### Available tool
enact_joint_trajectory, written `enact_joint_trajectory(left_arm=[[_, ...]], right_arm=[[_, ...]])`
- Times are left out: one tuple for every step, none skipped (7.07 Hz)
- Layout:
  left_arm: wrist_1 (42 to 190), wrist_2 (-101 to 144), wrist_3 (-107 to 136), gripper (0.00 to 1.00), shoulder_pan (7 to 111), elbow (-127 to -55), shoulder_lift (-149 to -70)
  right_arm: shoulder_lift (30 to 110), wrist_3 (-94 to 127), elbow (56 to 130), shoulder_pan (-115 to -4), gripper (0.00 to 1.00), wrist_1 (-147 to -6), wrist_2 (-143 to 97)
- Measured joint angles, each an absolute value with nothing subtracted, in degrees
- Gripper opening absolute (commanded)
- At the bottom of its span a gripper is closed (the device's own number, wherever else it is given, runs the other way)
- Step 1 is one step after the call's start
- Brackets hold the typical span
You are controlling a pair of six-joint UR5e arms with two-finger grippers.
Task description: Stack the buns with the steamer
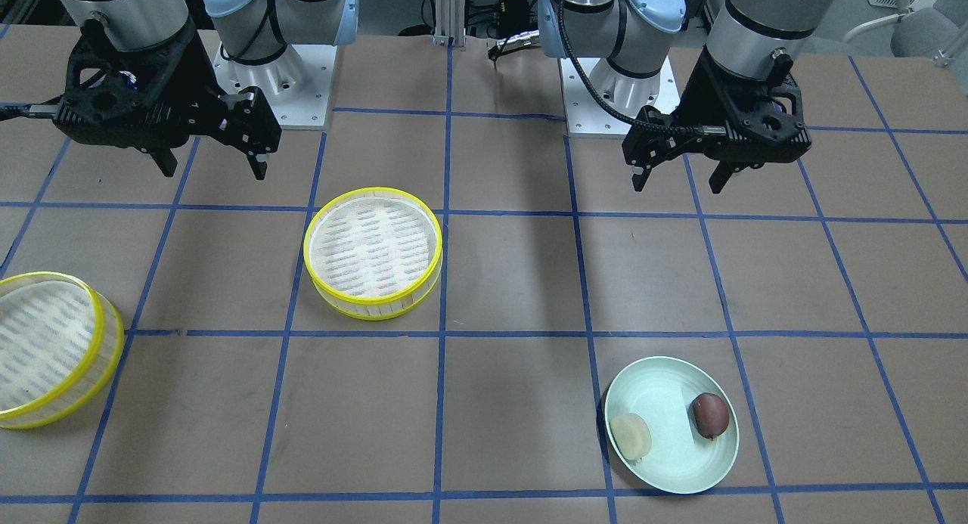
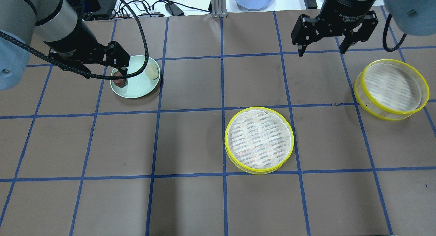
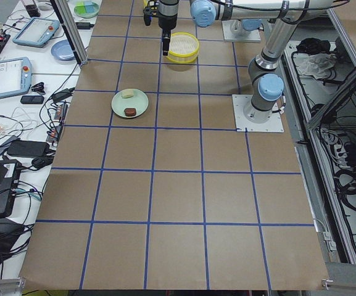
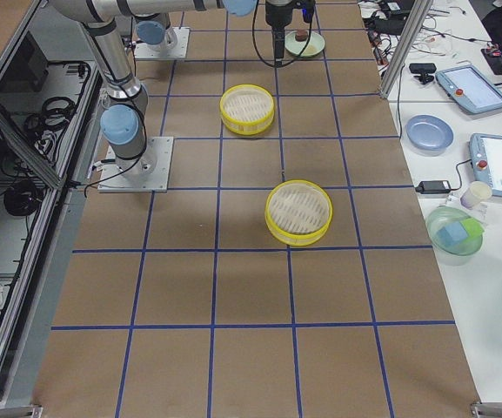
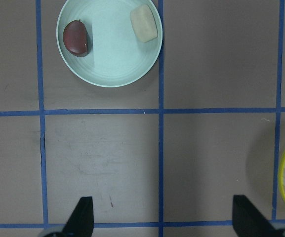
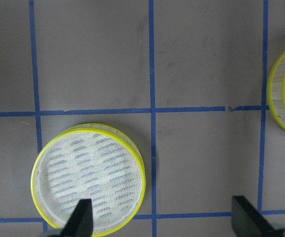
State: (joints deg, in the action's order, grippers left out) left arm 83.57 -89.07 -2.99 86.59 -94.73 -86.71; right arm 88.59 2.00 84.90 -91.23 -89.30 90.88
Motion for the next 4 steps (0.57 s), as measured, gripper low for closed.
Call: enact_joint_trajectory(left_arm=[[83.58,-89.1,-2.99,1.0,86.55,-94.79,-86.71],[83.58,-89.1,-3.01,1.0,86.44,-94.81,-86.72],[83.62,-89.08,-3.05,1.0,86.27,-94.82,-86.74],[83.66,-89.02,-3.07,1.0,85.98,-94.81,-86.9]], right_arm=[[88.59,1.99,84.9,-91.23,1.0,-89.3,90.86],[88.62,1.91,84.9,-91.23,1.0,-89.3,90.84],[88.63,1.82,84.9,-91.22,1.0,-89.3,90.86],[88.62,1.76,84.9,-91.13,1.0,-89.26,91.04]])
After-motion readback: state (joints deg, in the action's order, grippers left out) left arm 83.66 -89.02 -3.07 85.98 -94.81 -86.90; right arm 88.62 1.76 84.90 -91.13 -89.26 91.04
